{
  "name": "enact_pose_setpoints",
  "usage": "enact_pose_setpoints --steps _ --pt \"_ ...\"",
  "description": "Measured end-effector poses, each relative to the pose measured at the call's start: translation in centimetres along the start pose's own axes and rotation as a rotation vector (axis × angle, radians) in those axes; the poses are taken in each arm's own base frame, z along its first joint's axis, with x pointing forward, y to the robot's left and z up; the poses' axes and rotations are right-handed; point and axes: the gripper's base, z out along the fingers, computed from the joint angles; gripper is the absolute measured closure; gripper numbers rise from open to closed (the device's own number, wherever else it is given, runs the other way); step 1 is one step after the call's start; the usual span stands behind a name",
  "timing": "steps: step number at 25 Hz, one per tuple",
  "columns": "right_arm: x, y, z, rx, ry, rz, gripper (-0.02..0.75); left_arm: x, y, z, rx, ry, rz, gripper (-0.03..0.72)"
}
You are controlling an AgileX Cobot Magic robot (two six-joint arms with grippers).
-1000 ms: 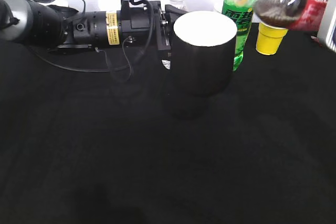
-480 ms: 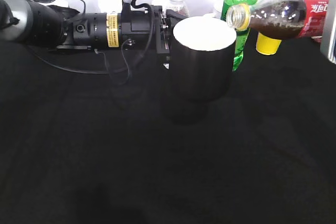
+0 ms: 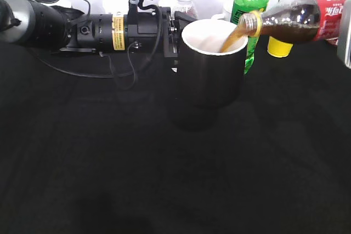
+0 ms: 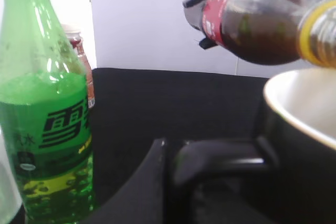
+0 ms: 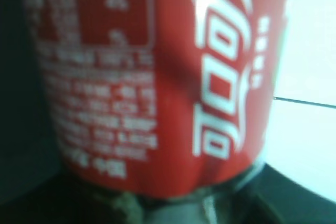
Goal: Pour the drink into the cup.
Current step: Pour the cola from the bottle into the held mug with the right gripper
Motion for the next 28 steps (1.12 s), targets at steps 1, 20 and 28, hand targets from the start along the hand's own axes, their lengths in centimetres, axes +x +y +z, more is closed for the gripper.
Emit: enact_pose_setpoints --steps 1,20,28 --pt "0.0 -0.5 0.0 0.013 0.0 -0.003 0.363 0.0 0.0 0.0 0.0 0.0 -0.003 0.652" --pt "-0.6 -1.7 -0.1 0.054 0.006 -0.068 0.364 0.3 -0.2 0.0 0.018 0.028 0.006 0.652" --pt "-0.6 -1.7 -0.1 0.054 0.007 -0.069 0.365 0.3 -0.2 0.0 0.019 0.036 0.01 0.652"
